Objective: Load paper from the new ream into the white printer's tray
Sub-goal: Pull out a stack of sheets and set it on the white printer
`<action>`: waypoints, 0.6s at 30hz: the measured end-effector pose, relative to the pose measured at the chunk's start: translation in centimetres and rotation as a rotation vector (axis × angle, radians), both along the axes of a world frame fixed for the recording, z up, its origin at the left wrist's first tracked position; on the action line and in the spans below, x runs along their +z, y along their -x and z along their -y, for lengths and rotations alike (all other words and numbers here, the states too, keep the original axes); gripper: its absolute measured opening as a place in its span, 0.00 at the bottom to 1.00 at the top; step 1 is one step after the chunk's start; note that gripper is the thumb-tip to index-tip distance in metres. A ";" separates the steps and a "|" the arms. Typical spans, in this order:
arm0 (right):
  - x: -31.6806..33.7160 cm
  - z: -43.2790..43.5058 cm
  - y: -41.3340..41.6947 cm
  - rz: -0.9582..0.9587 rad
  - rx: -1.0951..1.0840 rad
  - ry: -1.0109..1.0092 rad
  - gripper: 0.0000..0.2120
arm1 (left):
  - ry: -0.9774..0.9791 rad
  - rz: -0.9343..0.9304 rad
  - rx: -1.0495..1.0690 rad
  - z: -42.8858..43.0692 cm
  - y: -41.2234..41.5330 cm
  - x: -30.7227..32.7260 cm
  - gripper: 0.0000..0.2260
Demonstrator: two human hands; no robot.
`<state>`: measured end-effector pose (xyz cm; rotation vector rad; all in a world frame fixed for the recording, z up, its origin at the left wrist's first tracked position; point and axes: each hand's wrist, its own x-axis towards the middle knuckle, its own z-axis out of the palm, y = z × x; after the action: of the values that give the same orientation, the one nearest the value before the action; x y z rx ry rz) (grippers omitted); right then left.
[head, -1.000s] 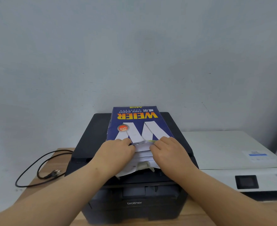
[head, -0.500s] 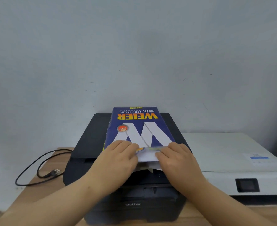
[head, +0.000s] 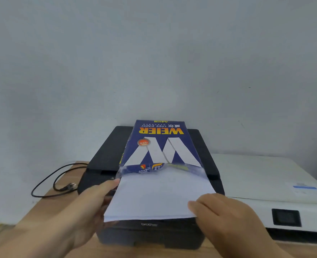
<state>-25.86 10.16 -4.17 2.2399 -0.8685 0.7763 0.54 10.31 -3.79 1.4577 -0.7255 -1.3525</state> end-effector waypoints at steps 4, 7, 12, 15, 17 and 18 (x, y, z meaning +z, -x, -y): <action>-0.1 -2.8 -0.2 -0.054 -0.065 -0.120 0.12 | -0.207 -0.329 -0.082 -0.8 1.4 -0.2 0.13; 1.1 -4.6 0.2 -0.192 -0.136 -0.418 0.13 | -0.188 -0.393 -0.202 -2.3 2.0 -0.3 0.15; 5.6 -5.0 2.8 0.933 -0.063 -1.366 0.20 | -0.070 -0.352 -0.379 -5.2 2.0 0.3 0.17; 3.6 -4.1 3.6 1.585 -0.114 -1.645 0.16 | -0.019 -0.287 -0.431 -7.2 1.9 0.3 0.20; 2.0 -4.7 2.6 1.605 -0.076 -1.913 0.19 | 0.007 -0.187 -0.465 -8.2 1.9 -0.1 0.20; 1.6 -5.2 2.0 1.591 -0.063 -1.996 0.21 | 0.011 -0.137 -0.449 -8.5 1.6 -0.6 0.17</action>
<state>-27.82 15.39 -2.62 2.0383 -3.6250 2.3701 -1.08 18.77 -4.39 1.2199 -1.0071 -1.7642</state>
